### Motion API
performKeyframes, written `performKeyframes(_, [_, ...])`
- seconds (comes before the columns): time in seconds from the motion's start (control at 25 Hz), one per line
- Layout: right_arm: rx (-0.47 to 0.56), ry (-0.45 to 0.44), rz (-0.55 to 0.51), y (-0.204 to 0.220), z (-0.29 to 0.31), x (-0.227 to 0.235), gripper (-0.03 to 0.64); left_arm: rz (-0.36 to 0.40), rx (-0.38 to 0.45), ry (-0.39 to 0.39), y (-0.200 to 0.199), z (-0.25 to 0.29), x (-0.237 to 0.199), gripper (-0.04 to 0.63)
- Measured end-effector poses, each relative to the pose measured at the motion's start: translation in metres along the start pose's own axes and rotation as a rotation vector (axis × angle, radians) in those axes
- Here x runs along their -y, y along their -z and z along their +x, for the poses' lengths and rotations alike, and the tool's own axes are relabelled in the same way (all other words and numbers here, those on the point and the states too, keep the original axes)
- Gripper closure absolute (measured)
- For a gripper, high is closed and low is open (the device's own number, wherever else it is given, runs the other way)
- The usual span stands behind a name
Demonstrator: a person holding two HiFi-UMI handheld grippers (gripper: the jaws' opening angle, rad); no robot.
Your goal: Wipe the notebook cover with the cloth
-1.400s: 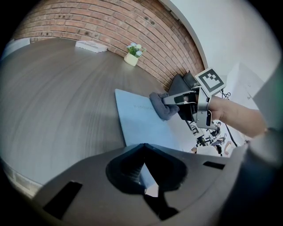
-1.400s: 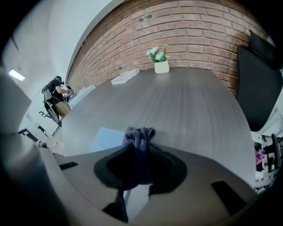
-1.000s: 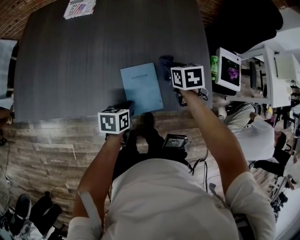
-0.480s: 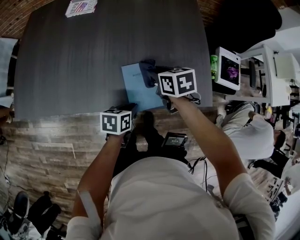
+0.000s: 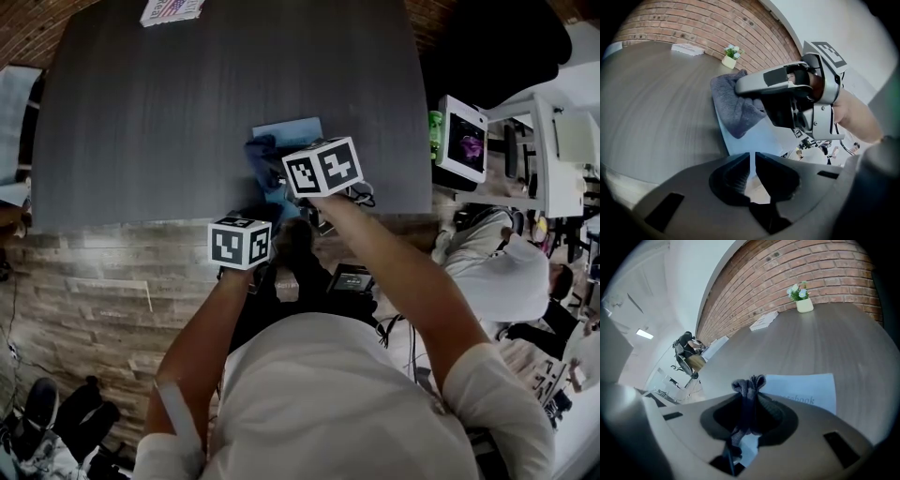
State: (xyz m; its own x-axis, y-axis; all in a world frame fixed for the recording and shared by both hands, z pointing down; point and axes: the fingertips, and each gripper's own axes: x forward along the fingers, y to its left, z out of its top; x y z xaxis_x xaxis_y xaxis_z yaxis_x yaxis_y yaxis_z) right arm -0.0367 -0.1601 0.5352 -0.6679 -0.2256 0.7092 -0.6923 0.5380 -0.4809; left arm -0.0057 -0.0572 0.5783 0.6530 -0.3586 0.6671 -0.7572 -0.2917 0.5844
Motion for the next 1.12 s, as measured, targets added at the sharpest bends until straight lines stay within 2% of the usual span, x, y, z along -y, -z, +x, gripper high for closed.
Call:
performKeyframes(0.12, [-0.038,-0.014,-0.024,0.007,0.011,-0.006,0.518,-0.006,-0.007,-0.001,0.004,-0.001,-0.004,0.552])
performKeyframes(0.28, [-0.088,0.056,-0.054,0.024,0.019,0.014,0.518,-0.023,-0.026,-0.010,0.007,0.000,-0.007,0.555])
performKeyframes(0.68, [-0.093,0.118,-0.099,0.031,0.002,0.040,0.517,-0.041,-0.011,-0.032,0.005,0.000,-0.011,0.578])
performKeyframes(1.12, [-0.081,0.189,-0.080,0.035,-0.023,0.069,0.517,-0.042,-0.006,-0.048,0.006,-0.002,-0.012,0.584])
